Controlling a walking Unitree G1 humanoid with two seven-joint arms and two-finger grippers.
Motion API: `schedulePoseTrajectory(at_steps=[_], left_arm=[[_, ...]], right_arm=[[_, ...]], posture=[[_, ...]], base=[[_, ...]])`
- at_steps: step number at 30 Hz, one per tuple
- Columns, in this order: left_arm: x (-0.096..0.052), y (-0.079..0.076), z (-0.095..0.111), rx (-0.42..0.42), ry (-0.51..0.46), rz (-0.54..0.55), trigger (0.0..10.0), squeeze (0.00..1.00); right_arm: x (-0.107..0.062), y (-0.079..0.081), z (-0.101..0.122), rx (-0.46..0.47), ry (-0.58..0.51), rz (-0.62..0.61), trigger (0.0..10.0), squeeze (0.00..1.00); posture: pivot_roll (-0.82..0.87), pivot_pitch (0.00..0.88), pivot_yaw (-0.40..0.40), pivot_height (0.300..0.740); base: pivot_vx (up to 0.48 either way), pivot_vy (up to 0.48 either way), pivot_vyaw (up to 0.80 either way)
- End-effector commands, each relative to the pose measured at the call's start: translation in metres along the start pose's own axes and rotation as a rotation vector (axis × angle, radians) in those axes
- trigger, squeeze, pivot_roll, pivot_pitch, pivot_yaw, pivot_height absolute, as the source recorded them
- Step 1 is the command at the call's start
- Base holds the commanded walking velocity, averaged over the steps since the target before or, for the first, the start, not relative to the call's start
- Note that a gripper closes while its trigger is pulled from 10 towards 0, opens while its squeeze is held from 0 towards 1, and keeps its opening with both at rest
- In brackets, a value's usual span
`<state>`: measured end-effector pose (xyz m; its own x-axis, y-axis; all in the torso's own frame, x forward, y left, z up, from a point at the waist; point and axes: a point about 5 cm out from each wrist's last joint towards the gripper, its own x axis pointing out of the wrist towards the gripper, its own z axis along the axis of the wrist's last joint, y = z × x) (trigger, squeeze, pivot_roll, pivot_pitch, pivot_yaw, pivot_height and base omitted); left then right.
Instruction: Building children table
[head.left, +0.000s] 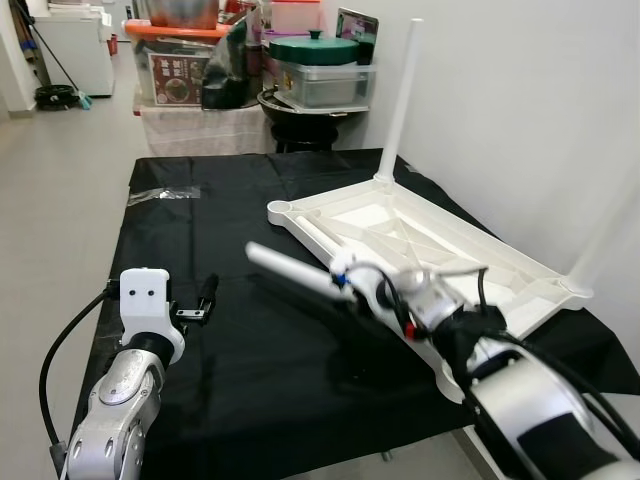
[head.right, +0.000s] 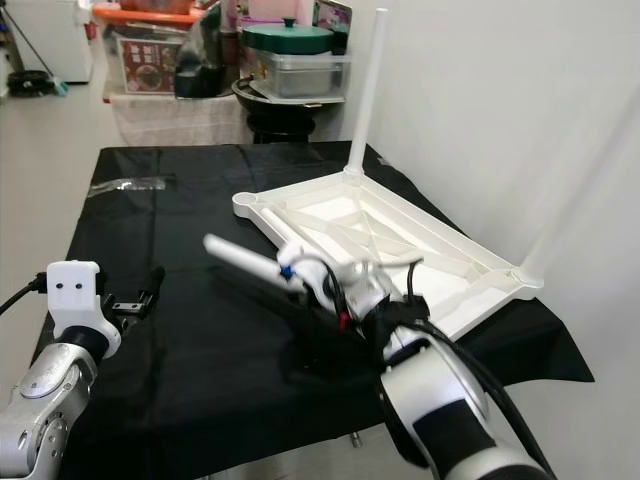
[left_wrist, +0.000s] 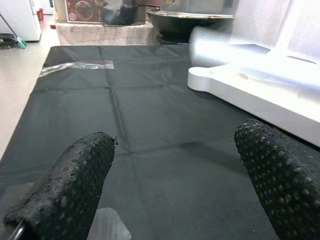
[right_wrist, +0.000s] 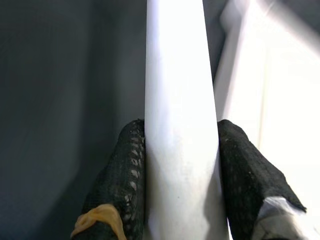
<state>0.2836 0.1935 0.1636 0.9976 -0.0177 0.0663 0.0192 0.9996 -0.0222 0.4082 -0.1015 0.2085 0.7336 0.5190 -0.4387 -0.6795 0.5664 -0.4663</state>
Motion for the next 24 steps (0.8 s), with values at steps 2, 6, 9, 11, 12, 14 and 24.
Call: schedulePoseTrajectory(at_steps=[2,6,9,11,12,14,24], left_arm=[[0.0,0.0,-0.007,-0.005,0.036,0.0,10.0,0.0],[0.002,-0.003,-0.005,-0.025,0.027,-0.018,10.0,0.0],[0.004,-0.007,0.001,-0.081,-0.001,-0.051,10.0,0.0],[0.005,-0.011,0.005,-0.119,-0.023,-0.077,10.0,0.0],[0.005,-0.019,0.013,-0.197,-0.057,-0.151,10.0,0.0],[0.003,-0.033,0.025,-0.305,-0.101,-0.273,10.0,0.0],[-0.017,-0.071,0.044,-0.379,-0.098,-0.729,10.0,0.0]], right_arm=[[-0.02,-0.029,0.052,0.038,-0.227,-0.082,0.0,0.0],[-0.041,-0.052,0.089,0.102,-0.385,-0.163,0.0,0.0],[-0.054,-0.064,0.113,0.309,-0.559,-0.219,0.0,0.0],[-0.056,-0.066,0.117,0.403,-0.61,-0.233,0.0,0.0],[-0.054,-0.065,0.116,0.502,-0.648,-0.239,0.0,0.0],[-0.048,-0.06,0.113,0.582,-0.678,-0.243,0.0,0.0],[-0.019,-0.017,0.091,0.749,-0.716,-0.225,0.0,0.0]], posture=[[0.1,0.0,-0.091,0.74],[0.09,0.0,-0.083,0.74],[0.09,0.0,-0.08,0.74],[0.09,0.0,-0.08,0.74],[0.09,0.0,-0.079,0.74],[0.09,0.0,-0.076,0.74],[0.1,0.0,-0.063,0.74]], base=[[0.0,0.0,0.0],[0.0,0.0,0.0],[0.0,0.0,0.0],[0.0,0.0,0.0],[0.0,0.0,0.0],[0.0,0.0,0.0],[0.0,0.0,0.0]])
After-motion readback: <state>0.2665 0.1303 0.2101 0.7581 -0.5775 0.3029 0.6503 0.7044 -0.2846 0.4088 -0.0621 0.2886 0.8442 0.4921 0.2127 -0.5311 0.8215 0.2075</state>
